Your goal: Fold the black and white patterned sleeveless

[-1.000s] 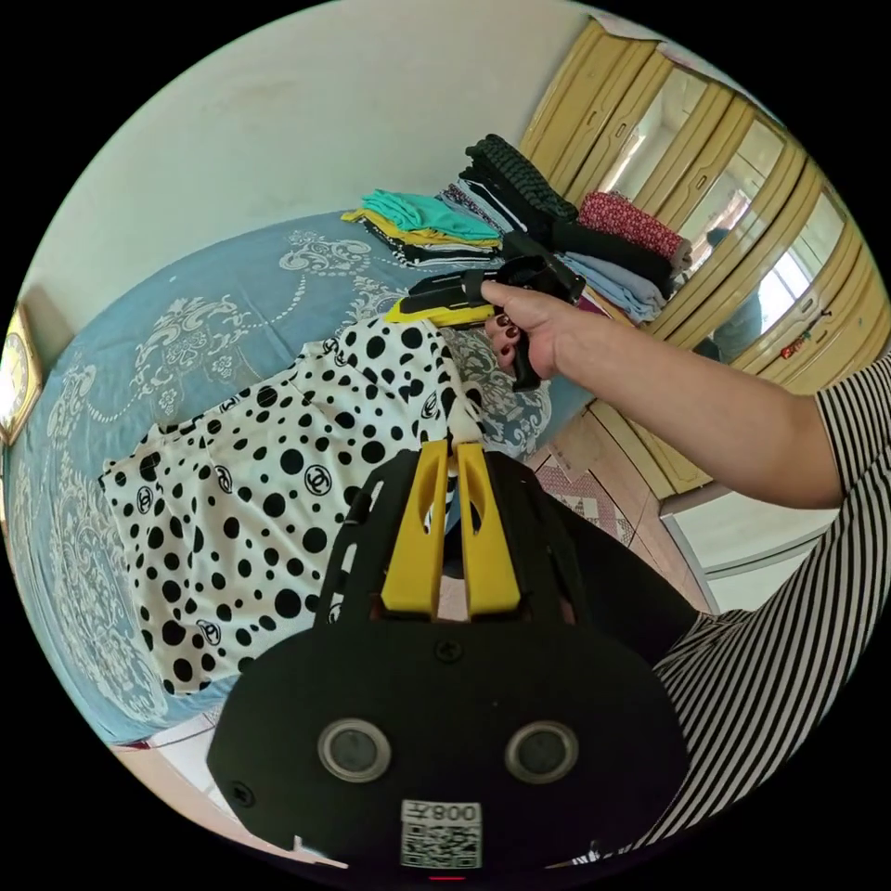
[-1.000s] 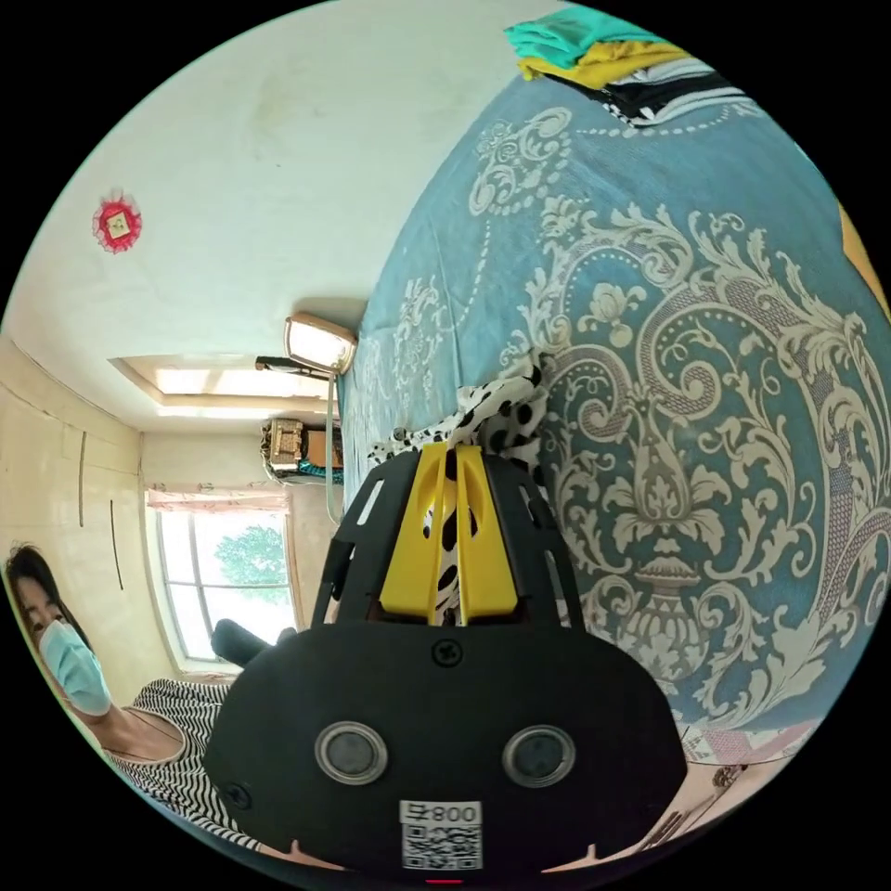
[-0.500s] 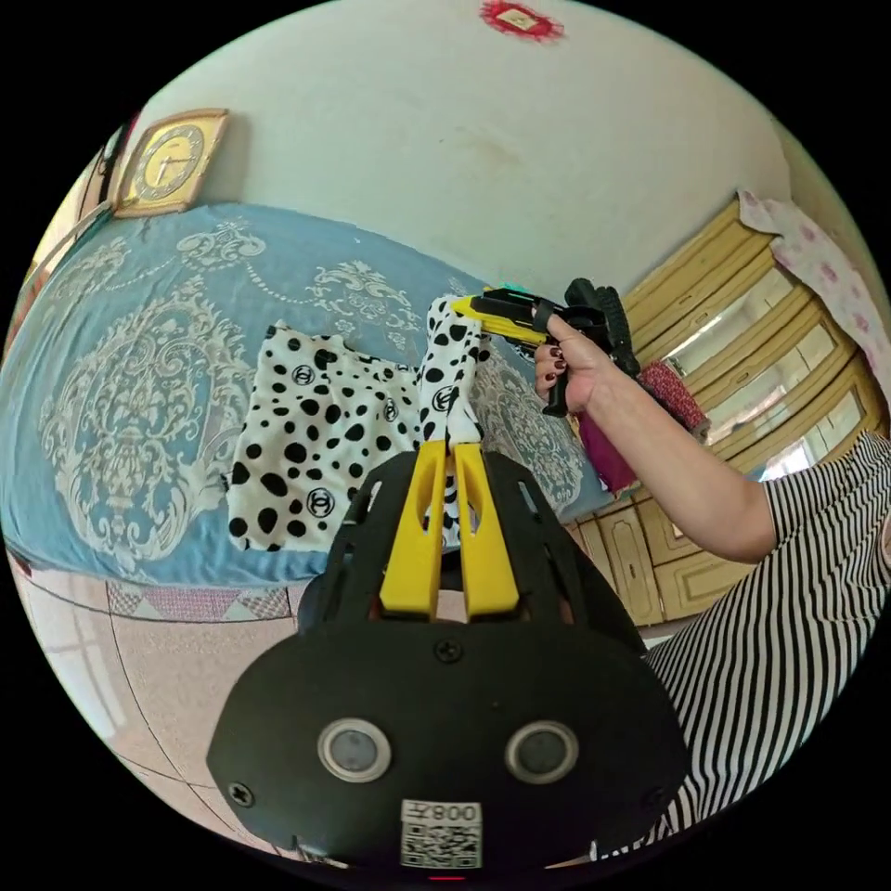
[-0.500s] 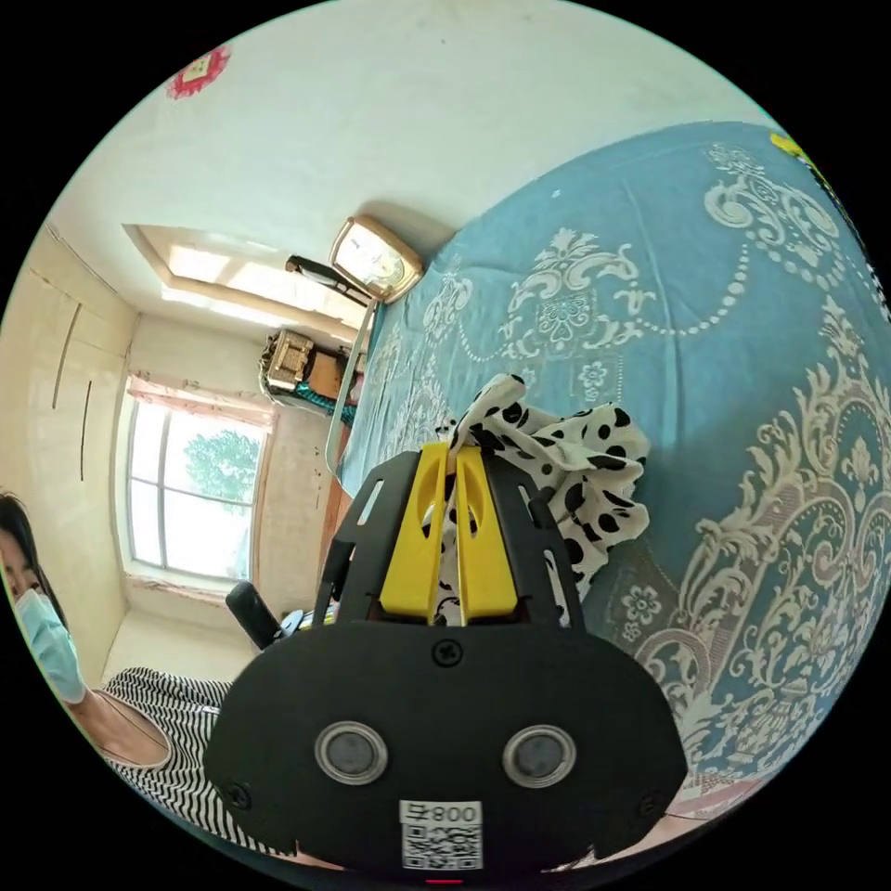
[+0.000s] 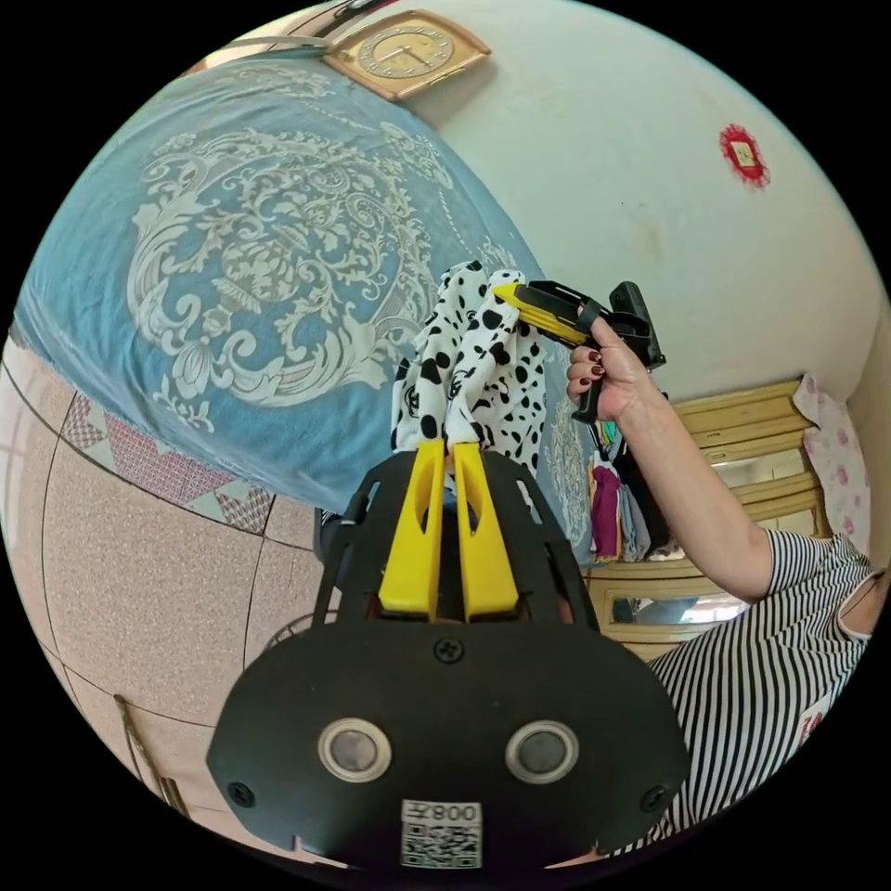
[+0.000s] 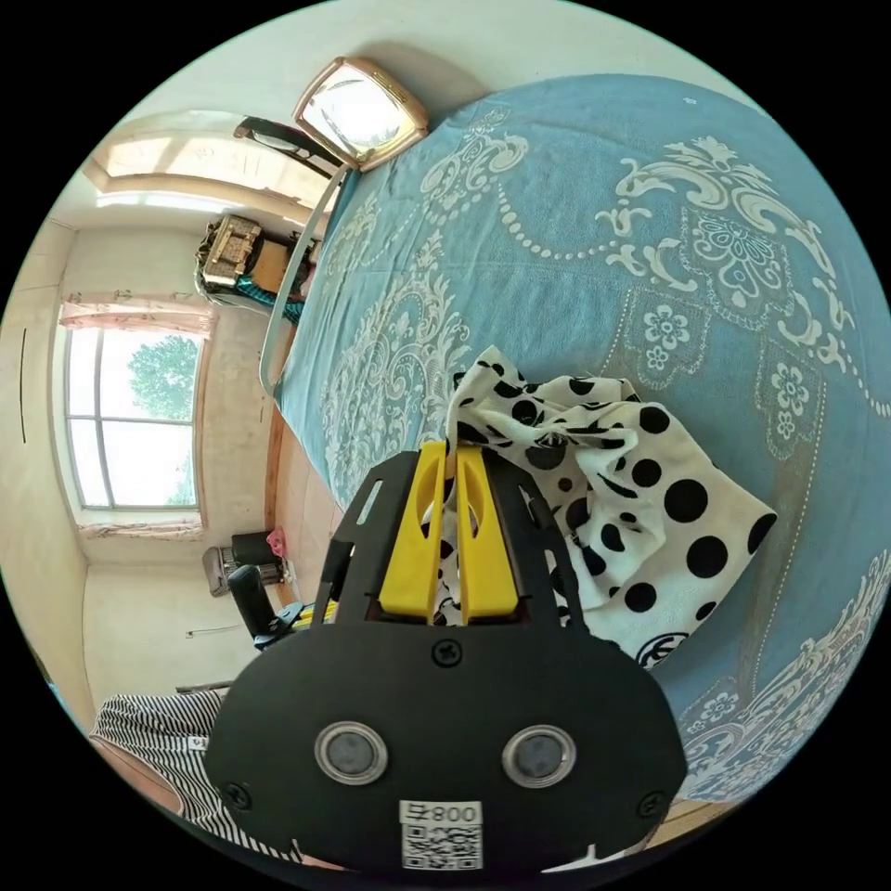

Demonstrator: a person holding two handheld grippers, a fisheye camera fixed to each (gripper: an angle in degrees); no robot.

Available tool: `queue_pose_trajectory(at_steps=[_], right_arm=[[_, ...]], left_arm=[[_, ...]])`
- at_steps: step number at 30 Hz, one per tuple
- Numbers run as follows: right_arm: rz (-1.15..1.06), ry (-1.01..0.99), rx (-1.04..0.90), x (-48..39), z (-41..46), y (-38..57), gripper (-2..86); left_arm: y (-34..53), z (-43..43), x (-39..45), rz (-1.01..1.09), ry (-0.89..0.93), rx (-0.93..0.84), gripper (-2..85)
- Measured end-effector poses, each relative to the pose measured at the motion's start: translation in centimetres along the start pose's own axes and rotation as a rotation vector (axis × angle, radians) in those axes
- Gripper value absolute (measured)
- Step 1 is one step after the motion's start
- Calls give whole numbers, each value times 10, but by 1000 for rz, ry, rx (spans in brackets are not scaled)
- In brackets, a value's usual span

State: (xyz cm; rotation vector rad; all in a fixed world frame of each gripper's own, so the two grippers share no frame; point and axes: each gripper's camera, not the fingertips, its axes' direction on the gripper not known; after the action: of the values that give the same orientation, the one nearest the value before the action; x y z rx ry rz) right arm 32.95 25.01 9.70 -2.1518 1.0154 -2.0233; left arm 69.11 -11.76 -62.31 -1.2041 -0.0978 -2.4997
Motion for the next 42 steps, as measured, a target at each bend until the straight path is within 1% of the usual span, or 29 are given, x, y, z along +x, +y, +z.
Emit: queue_pose_trajectory(at_steps=[4,8,16,20,23,25,26,28,29,31,32,34,37,39,40,42], right_arm=[[9,36,-51,-19,18,-49,22],[-29,84,-95,-42,21,-81,29],[-200,126,-42,-111,-38,-126,52],[-229,86,-26,-124,-67,-137,53],[-212,148,11,-117,-88,-126,54],[-163,207,33,-102,-101,-113,63],[-150,216,38,-98,-104,-110,65],[-123,272,51,-91,-110,-104,73],[-121,290,53,-91,-110,-104,75],[-140,343,58,-101,-109,-111,80],[-151,356,59,-105,-108,-114,80],[-205,415,60,-124,-102,-126,81],[-257,470,42,-143,-87,-143,80],[-271,497,13,-149,-75,-154,74],[-273,511,-14,-150,-67,-161,50],[-269,537,-39,-152,-60,-168,30]], left_arm=[[15,39,-49,-57,42,-12,21],[29,63,-80,-81,98,-3,22],[56,99,-116,-108,165,44,24],[68,107,-123,-130,167,76,23],[78,111,-119,-102,135,93,28],[81,115,-96,11,35,79,39],[81,117,-89,42,9,72,42],[74,129,-55,183,-86,49,59],[72,133,-46,222,-107,43,63],[62,154,-13,370,-165,11,79],[59,160,-6,403,-178,0,83],[53,190,21,535,-262,-65,87],[51,226,39,629,-374,-142,78],[48,244,42,625,-418,-183,59],[46,251,42,603,-445,-194,40],[44,252,44,583,-457,-177,23]])
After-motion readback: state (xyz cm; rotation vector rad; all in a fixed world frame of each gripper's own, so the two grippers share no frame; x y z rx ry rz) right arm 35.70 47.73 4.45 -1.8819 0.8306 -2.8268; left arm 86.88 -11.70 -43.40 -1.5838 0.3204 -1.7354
